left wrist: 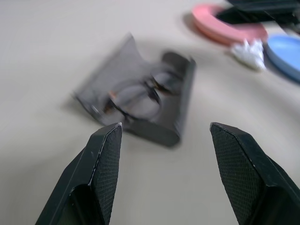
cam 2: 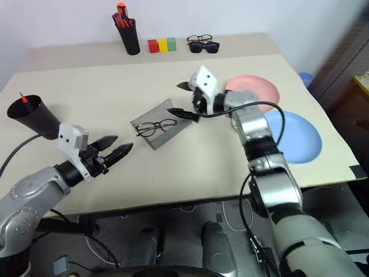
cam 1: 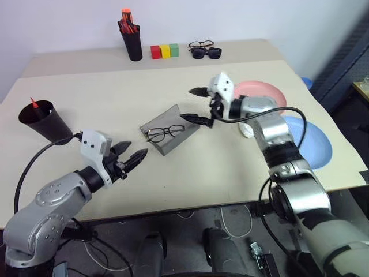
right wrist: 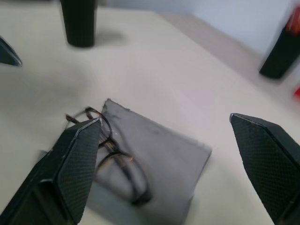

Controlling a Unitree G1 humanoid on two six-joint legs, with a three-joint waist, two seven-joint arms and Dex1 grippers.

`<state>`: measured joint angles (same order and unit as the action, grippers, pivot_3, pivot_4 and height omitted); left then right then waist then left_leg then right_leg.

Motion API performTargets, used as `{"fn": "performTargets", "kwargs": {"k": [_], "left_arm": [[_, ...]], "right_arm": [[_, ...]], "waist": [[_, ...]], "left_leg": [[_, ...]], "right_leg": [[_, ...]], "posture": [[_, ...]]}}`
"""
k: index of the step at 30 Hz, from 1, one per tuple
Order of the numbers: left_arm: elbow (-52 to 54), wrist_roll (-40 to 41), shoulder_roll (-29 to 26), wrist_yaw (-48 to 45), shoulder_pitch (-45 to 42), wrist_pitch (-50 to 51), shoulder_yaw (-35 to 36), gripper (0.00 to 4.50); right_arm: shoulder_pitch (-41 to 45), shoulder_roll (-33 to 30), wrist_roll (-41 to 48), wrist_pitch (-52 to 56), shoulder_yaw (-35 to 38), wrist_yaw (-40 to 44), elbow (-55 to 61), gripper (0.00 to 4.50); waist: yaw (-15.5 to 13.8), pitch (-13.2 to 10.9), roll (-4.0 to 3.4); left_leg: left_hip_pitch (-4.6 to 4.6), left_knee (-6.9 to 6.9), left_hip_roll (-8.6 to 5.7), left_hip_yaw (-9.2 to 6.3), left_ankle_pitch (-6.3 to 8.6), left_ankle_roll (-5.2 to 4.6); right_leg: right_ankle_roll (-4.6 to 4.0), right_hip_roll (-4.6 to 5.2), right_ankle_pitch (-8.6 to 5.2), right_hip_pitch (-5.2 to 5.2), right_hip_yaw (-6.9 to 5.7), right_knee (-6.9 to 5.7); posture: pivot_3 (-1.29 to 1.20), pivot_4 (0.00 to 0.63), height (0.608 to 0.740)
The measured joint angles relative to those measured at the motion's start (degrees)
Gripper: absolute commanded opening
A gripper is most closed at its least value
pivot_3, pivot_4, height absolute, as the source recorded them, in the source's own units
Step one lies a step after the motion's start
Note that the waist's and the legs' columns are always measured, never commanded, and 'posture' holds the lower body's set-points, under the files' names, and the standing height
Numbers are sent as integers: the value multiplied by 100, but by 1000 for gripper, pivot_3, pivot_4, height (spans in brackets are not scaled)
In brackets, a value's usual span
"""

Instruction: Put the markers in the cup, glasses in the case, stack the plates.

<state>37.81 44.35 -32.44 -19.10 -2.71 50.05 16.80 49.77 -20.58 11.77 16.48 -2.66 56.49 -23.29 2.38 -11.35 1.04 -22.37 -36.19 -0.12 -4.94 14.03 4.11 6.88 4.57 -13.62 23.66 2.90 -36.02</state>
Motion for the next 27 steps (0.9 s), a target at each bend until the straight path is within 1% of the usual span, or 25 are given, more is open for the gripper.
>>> {"fn": "performTargets", "kwargs": {"k": [2, 4, 7, 10, 14, 17, 20, 23, 27], "left_arm": [[-166, -5, 78, 128, -256, 101, -139, 3058], [-384, -52, 217, 222, -604, 165, -436, 3058], [-752, -256, 388, 243, -1089, 205, -963, 3058], [-1127, -506, 372, 182, -1500, 234, -1372, 3058], [-1492, -841, 115, 63, -1863, 410, -1726, 3058], [-1663, -1025, -254, -18, -2205, 760, -1874, 3058], [-1669, -1129, -584, -274, -2366, 869, -1951, 3058], [-1628, -1183, -652, -509, -2370, 845, -2058, 3058], [-1625, -1108, -585, -564, -2502, 1080, -1966, 3058]], "right_arm": [[-403, -67, 224, 723, 311, -458, 693, 4458], [-828, -117, 346, 1211, 610, -935, 1353, 4458], [-1417, -138, 487, 1718, 879, -1488, 2123, 4458], [-1705, -135, 565, 2069, 1062, -1943, 2591, 4458], [-1799, -120, 716, 2311, 1274, -2393, 2938, 4458], [-2056, -81, 781, 2329, 1270, -2605, 3247, 4458], [-2182, -61, 843, 2377, 1266, -2801, 3329, 4458], [-2227, -52, 891, 2373, 1265, -2941, 3375, 4458], [-2242, -40, 941, 2321, 1262, -3049, 3393, 4458]], "waist": [[-5, 0, 0], [-20, 1, 1], [-3, 1, 1], [48, 1, 1], [44, 1, 1], [19, 1, 1], [19, 1, 1], [14, 1, 1], [16, 1, 1]], "left_leg": [[-1, -2, -1, 0, 0, 0], [0, -6, -1, 0, 0, 0], [1, -11, -1, 4, 0, 0], [8, -8, -1, 9, -1, 0], [9, -4, -1, 7, -1, -1], [2, -2, -1, 6, 0, -1], [-2, 1, -2, 8, 0, -1], [-3, 5, -2, 7, 0, -1], [-2, 2, -2, 6, 0, -1]], "right_leg": [[-4, 0, -2, 0, 0, 0], [-13, -1, -8, -3, 0, 2], [-13, -1, -8, -7, 2, 3], [-13, -2, -8, -4, 5, -2], [-11, -4, -9, -3, 5, -2], [1, -3, -11, -3, 5, 2], [6, -1, -10, -2, 5, 11], [6, -1, -10, 1, 5, 10], [-1, -1, -14, 0, 5, 9]], "posture": [[0, 150, 740], [0, 150, 740], [0, 150, 740], [0, 150, 740], [0, 150, 740], [0, 150, 740], [0, 150, 740], [0, 150, 740], [0, 150, 740]]}}
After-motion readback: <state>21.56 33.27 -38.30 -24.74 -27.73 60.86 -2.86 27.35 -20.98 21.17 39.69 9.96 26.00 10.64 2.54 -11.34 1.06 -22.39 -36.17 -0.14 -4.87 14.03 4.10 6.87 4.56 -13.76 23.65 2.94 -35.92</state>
